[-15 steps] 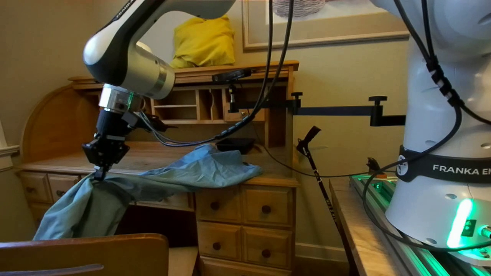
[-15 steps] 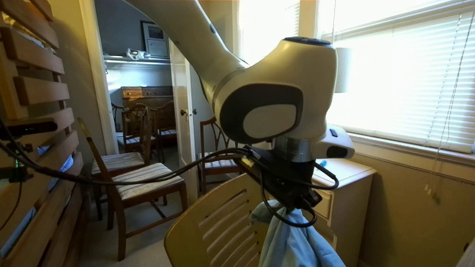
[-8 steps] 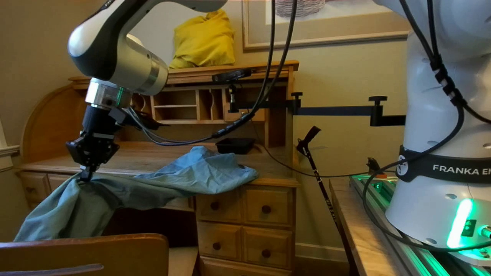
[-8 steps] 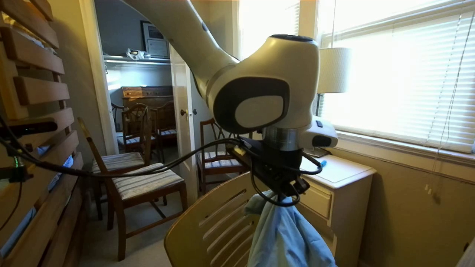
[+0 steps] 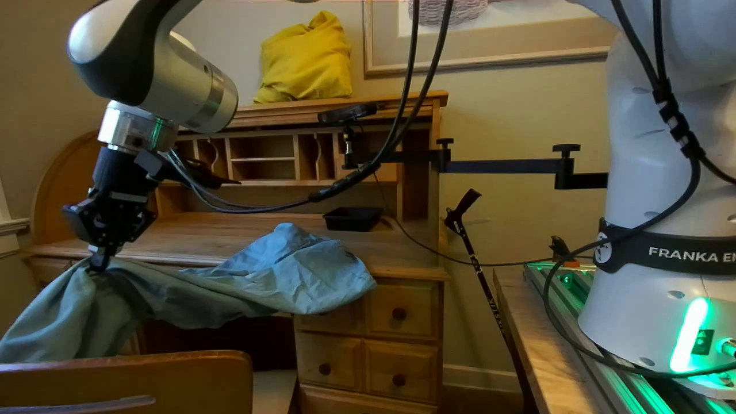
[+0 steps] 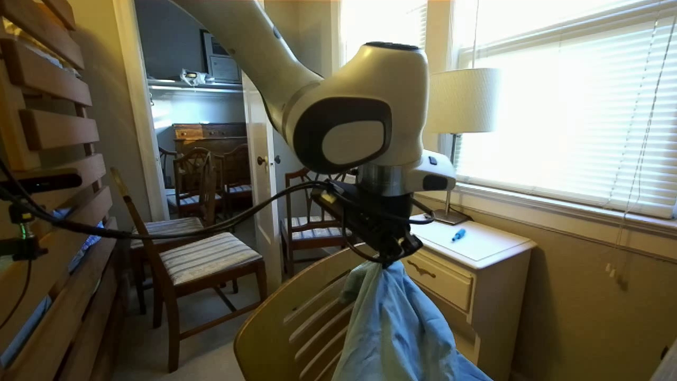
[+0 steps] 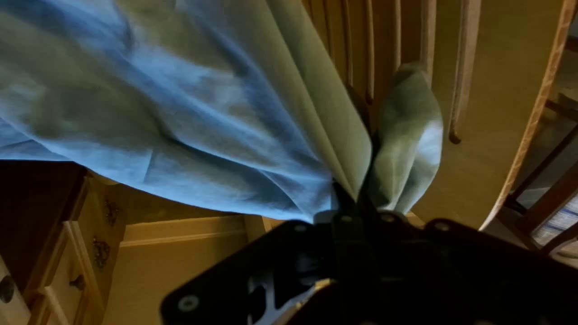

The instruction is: Pick up the blue cloth and put it on the chair

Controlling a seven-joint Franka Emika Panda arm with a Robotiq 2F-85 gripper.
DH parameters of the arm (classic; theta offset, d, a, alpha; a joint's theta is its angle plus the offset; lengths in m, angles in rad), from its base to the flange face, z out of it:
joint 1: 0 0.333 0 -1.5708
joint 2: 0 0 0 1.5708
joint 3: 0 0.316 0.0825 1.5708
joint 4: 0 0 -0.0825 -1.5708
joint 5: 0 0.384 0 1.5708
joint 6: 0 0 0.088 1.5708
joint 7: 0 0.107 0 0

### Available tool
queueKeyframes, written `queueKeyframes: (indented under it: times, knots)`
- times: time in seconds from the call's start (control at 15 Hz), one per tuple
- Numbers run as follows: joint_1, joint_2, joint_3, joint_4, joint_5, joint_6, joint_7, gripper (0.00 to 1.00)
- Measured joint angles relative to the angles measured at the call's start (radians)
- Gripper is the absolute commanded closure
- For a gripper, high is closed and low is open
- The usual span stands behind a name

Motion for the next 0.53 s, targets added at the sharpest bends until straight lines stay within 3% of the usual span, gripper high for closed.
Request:
queueKeyframes:
  times: [0.53]
  knots:
    - [0.035,-0.010,-0.034,-0.002,0.001,0.027,0.070,0.99]
